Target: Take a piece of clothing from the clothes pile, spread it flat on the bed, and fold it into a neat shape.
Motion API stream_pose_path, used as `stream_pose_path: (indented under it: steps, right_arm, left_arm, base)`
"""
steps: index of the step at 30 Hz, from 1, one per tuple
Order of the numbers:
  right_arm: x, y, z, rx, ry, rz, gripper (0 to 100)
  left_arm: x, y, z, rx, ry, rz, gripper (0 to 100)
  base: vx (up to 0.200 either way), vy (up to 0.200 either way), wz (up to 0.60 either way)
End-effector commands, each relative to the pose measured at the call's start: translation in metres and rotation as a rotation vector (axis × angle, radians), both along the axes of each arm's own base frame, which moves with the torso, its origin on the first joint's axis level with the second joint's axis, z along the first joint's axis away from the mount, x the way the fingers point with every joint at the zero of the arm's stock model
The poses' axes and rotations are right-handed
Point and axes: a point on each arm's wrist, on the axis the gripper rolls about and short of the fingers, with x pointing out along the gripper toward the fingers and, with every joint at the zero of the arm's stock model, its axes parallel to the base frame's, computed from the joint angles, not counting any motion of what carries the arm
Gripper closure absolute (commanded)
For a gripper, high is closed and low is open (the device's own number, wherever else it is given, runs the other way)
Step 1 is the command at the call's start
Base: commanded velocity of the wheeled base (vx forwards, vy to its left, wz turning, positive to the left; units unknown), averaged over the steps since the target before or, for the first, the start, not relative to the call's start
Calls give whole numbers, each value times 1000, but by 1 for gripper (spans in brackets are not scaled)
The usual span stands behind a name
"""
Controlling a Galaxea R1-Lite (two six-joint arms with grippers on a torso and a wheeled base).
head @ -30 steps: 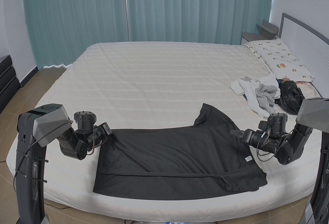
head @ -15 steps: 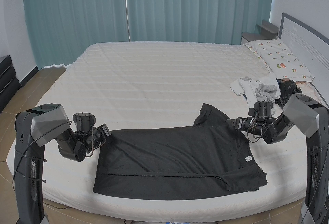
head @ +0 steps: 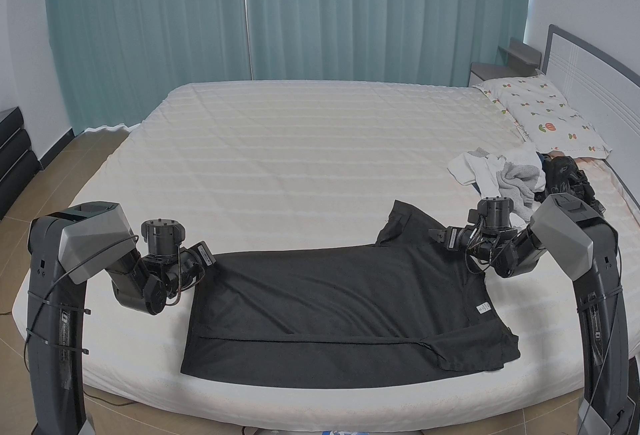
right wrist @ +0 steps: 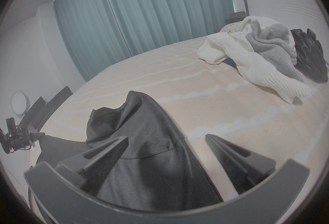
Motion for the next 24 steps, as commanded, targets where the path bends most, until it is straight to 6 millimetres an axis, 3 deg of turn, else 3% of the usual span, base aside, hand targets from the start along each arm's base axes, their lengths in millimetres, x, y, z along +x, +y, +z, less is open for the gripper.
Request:
stream_pose_path:
  steps: [1,8,24]
  right_arm:
    - [2,2,-7,1,7,5,100]
    - [2,5,-7,45,1,-14,100]
    - [-11,-22,13,110,-25,-100,100]
  left_arm:
    - [0,0,1,-1,-3,1,100]
    - [0,0,1,0,-2,3,100]
    - [2,3,7,5,-22,7,100]
  base:
    - [0,0,0]
    - [0,0,0]
    - [0,0,0]
